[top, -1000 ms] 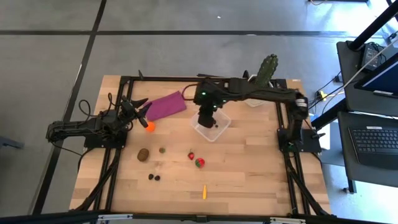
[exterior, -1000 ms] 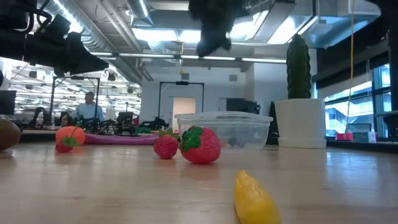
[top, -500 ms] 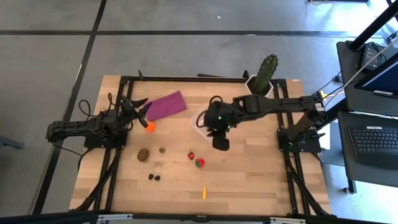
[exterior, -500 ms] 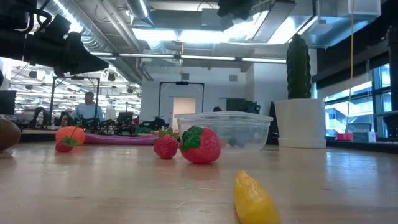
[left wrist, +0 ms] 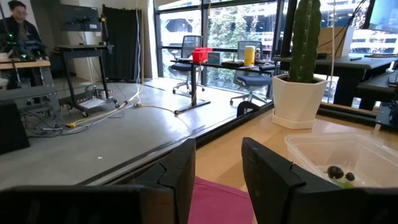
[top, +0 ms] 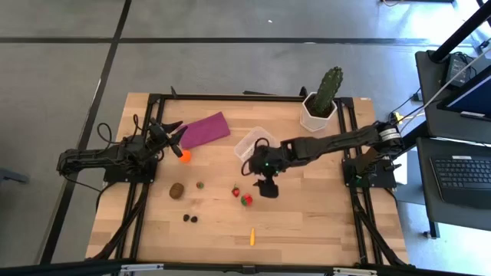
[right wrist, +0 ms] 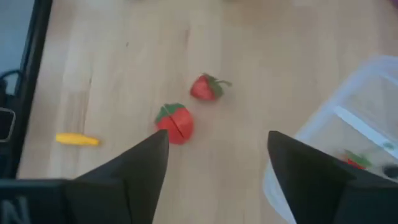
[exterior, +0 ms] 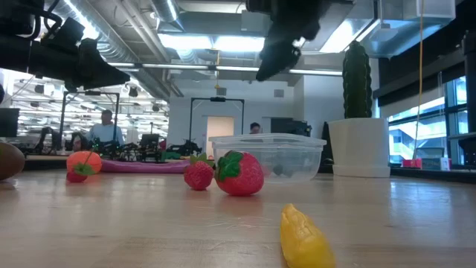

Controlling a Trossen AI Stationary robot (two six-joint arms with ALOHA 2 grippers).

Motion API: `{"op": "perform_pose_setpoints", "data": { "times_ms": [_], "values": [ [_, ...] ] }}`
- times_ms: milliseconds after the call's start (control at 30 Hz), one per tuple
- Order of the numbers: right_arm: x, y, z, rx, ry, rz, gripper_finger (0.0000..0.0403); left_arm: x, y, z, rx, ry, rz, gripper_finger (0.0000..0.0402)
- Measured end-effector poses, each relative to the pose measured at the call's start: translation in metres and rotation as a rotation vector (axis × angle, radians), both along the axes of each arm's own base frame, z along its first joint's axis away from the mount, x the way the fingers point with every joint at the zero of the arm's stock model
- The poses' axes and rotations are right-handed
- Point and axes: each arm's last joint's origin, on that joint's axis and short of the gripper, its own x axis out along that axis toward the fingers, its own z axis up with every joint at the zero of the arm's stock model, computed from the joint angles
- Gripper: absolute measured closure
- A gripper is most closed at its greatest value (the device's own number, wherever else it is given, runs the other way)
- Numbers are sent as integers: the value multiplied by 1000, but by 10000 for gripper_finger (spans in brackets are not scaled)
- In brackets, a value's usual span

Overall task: Pick and placing Produce into tupperware
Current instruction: Put the right red strawberry into the transparent container

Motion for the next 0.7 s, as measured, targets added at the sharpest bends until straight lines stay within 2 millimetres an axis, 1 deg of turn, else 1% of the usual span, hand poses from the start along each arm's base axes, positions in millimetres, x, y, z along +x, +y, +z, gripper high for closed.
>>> {"op": "perform_pose_setpoints", "data": {
  "times_ms": [67, 167, 333, 433, 533, 700],
  "values": [
    [-1, 5, -13, -21, -20, 47, 120, 0, 0, 0, 0, 0, 0, 278],
    [-5, 14, -33, -62, -62, 129, 117, 0, 0, 0, 0, 0, 0, 278],
    [-9, 31, -54, -137, -209, 284, 116, 0, 0, 0, 10, 10, 0, 278],
    [-10, 36, -61, -129, -277, 291, 116, 0, 0, 0, 24, 23, 1, 278],
    [-12, 36, -65, -137, -282, 285, 116, 0, 0, 0, 24, 23, 1, 278],
    [-9, 36, -62, -159, -334, 268, 116, 0, 0, 0, 24, 23, 1, 278]
  ]
}}
